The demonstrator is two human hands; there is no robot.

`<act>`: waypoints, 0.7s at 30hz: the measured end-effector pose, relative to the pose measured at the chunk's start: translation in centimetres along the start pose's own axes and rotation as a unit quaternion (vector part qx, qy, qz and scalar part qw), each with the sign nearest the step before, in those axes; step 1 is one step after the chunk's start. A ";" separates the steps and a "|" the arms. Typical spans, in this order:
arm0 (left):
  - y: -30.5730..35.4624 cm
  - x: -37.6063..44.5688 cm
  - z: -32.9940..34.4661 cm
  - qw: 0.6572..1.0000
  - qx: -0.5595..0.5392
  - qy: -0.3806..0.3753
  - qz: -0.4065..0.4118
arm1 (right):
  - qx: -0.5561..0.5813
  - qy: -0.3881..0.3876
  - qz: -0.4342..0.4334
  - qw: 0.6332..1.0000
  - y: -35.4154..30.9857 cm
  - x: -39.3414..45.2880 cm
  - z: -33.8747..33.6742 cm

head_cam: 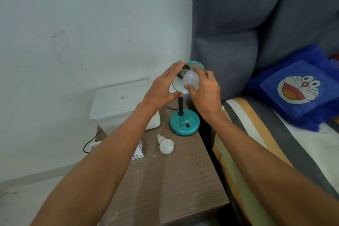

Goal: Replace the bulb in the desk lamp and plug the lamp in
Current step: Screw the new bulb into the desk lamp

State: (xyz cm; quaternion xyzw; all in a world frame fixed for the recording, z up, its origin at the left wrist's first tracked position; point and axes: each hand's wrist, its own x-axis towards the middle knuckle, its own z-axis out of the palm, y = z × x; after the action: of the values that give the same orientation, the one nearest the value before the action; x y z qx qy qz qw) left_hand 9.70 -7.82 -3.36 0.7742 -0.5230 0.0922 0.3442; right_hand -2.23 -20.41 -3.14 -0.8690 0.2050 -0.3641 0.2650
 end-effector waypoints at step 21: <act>0.2 0.2 0.1 1.000 0.000 -0.003 0.002 | 0.112 0.041 0.128 0.985 -1.4 -0.2 0.5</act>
State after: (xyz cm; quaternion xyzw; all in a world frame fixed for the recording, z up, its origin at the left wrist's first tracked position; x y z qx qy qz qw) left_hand 9.60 -8.10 -3.29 0.7732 -0.5257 0.0908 0.3428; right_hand -1.75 -19.06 -2.72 -0.7846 0.2829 -0.3836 0.3966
